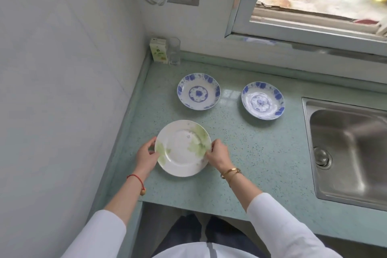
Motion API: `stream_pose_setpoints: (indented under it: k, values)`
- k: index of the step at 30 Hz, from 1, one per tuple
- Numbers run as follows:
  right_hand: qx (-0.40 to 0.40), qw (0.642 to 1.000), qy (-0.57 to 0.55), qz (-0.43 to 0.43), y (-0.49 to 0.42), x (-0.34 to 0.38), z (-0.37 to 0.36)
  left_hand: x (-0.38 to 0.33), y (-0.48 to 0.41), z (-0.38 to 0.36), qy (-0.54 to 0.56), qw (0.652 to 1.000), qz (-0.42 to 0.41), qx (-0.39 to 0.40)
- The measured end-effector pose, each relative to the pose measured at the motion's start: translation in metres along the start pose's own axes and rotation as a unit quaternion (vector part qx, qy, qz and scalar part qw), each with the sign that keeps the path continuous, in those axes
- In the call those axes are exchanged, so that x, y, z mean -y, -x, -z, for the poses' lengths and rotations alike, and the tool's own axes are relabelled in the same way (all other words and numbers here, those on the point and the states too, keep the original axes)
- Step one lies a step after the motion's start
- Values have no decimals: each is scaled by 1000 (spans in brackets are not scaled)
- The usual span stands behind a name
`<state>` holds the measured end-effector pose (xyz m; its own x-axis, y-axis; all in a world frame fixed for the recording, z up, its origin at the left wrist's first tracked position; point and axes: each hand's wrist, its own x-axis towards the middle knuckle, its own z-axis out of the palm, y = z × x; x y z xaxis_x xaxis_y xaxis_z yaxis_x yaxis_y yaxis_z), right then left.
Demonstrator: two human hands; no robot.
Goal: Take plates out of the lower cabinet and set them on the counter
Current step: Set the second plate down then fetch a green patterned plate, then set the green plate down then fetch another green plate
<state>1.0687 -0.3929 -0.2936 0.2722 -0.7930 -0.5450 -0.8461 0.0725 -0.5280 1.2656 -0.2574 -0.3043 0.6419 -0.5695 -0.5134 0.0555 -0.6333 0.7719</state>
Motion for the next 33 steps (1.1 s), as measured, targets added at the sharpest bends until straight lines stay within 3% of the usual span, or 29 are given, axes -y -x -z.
stream_pose_setpoints:
  k: [12,17,21,27,33]
  values:
    - [3,999,-34,-11,5,-6,-1,2,6,5,1,1000,0,24]
    - [-22,1000,-21,0,12,-9,12,3,38,15,49,997,34,-53]
    - [-43,996,-9,83,26,3,27,7,84,25,89,990,28,-108]
    - [71,971,-68,217,72,38,40,11,180,22,174,953,4,-248]
    - [240,914,-76,319,149,20,39,31,304,-18,279,872,-26,-402]
